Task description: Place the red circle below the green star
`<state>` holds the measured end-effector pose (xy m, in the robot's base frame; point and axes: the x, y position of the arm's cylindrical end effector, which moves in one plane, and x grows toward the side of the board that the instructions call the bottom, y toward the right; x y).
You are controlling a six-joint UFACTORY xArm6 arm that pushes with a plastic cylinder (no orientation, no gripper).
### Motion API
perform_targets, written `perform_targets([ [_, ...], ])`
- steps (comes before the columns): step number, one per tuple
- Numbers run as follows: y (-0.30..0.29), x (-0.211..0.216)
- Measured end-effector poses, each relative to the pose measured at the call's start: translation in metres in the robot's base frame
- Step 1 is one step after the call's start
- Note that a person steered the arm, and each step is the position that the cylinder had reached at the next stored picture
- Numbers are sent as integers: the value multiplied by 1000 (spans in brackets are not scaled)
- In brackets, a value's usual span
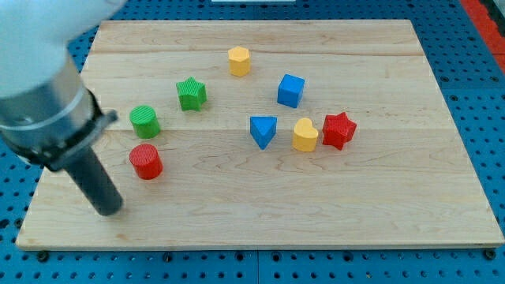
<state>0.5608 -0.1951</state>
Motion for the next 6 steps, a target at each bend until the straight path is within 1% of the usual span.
perform_targets([
  [1,-3,-38],
  [2,8,-68],
  [4,24,-55],
  [5,51,-48],
  [6,63,-42],
])
